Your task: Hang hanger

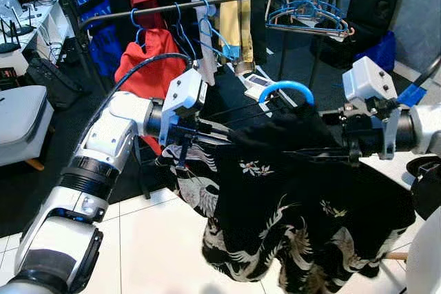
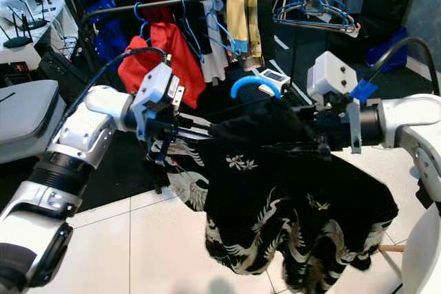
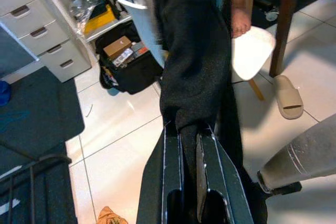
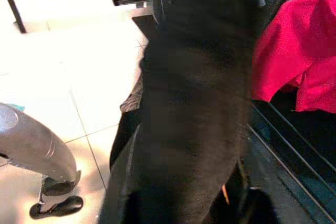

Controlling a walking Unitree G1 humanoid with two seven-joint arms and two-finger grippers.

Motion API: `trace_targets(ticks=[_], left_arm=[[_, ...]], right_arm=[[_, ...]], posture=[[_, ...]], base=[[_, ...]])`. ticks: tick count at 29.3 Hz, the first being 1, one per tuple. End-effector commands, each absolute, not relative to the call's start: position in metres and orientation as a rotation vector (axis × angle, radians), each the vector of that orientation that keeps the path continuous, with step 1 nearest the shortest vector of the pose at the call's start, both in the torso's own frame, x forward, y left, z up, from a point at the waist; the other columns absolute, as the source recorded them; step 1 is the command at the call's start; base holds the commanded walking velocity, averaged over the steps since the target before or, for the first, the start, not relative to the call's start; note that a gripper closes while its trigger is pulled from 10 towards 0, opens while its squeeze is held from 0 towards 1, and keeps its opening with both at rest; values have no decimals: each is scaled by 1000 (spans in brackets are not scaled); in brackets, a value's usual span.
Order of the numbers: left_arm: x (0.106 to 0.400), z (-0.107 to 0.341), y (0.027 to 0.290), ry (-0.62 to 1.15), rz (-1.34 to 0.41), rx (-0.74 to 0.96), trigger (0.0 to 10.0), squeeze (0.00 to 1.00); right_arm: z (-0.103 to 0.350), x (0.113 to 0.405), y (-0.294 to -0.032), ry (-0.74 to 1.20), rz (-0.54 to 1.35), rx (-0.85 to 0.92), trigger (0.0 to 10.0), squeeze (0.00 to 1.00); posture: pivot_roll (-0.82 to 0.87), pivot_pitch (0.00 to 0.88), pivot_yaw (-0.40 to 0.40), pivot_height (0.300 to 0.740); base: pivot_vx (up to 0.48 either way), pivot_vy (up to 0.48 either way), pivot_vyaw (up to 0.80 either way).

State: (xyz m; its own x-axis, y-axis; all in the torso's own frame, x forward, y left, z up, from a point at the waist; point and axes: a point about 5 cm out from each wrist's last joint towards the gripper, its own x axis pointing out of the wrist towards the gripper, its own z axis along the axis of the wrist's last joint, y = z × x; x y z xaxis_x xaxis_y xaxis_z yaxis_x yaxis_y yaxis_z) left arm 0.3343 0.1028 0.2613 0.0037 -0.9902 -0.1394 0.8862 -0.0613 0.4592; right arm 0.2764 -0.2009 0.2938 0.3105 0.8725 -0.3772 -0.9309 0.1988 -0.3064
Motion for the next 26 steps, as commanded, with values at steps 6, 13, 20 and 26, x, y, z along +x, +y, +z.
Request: trace_targets(ticks=[6,13,20,26], left_arm=[[329,277,97,-360,-1580,470,10000,0],[328,281,96,-383,-1586,442,10000,0],[332,285,99,-401,-1546,309,10000,1000],[339,284,107,-398,-1481,310,10000,1000]], right_arm=[[286,276,-198,152,1242,-511,0,0],[290,277,-198,125,1231,-492,0,0],[287,286,-200,65,1106,-423,0,0],[277,283,-201,81,1086,-383,0,0]], posture=[[-90,0,51,740],[-91,0,52,740],[-92,0,52,740],[-89,0,56,740]], base=[[0,0,0],[0,0,0],[0,0,0],[0,0,0]])
